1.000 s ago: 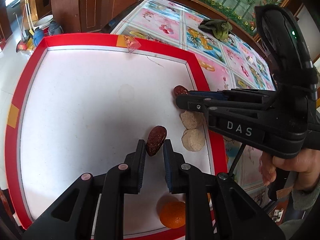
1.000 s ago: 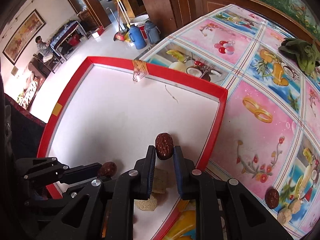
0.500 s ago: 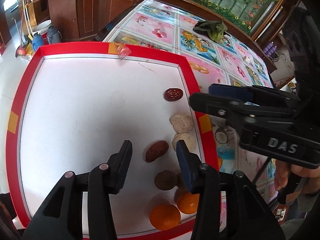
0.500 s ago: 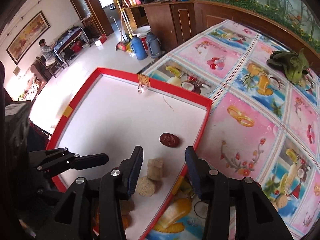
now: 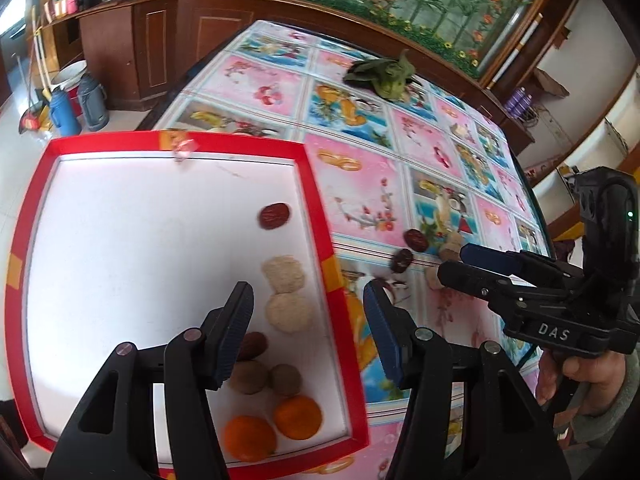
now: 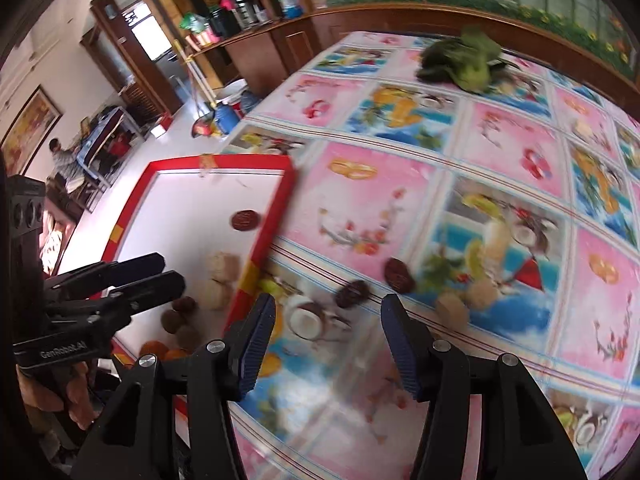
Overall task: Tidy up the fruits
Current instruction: 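Move left gripper to another red date while right gripper approaches a beige chunk, then close left gripper on the red date while right gripper grasps the beige chunk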
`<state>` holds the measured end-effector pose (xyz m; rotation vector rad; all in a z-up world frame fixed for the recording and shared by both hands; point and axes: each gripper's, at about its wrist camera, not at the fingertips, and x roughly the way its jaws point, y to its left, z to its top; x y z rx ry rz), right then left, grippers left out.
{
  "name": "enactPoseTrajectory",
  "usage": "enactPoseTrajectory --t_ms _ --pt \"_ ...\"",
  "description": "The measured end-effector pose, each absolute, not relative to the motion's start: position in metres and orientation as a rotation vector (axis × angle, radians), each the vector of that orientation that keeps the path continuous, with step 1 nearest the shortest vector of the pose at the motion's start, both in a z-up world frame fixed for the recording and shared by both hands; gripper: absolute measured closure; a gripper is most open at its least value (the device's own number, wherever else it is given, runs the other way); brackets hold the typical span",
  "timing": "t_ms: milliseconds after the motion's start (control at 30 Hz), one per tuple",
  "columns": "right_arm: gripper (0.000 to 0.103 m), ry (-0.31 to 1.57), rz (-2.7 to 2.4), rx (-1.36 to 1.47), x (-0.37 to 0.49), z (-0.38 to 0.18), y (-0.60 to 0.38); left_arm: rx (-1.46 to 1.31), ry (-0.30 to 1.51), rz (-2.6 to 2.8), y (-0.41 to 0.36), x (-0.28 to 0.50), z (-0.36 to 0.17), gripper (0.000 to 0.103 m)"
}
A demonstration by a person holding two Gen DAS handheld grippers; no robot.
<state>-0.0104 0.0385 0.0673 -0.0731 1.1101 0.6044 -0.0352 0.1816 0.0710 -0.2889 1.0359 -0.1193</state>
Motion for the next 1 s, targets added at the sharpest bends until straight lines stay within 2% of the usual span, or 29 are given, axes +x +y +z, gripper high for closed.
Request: enactPoseTrajectory --t_ms 267,500,533,567,600,800,867,1000 --pt "0.046 1.127 0.47 0.031 -0.003 0.06 -0.03 -0.248 1.063 -0.213 0.142 -0.019 0.068 0.047" --pt "0.047 1.147 0.476 0.041 -0.004 0.05 -0.048 -0.167 1.099 -0.274 0.109 -0.003 0.06 0.047" --pt "0.052 1.155 0.48 0.035 -0.003 0.048 -0.047 -0.139 1.113 -0.278 0.103 0.002 0.056 0.047" --pt "0.061 1.159 0.482 0.032 -0.003 0.046 -0.046 -0.122 1.123 -0.282 0.1 0.005 0.053 0.047" --pt "0.064 1.166 0.482 0.028 -0.001 0.044 -0.045 -0.106 1.137 -0.283 0.096 0.008 0.049 0.047" --pt "0.07 1.166 0.497 0.016 0.013 0.043 -0.036 -0.05 1.174 -0.297 0.08 0.022 0.035 0.057" --pt "0.073 1.173 0.507 -0.002 0.017 0.04 -0.03 -0.036 1.18 -0.301 0.076 0.026 0.032 0.064" --pt "0.075 1.184 0.519 -0.044 0.024 0.034 -0.016 -0.018 1.193 -0.3 0.073 0.033 0.026 0.069"
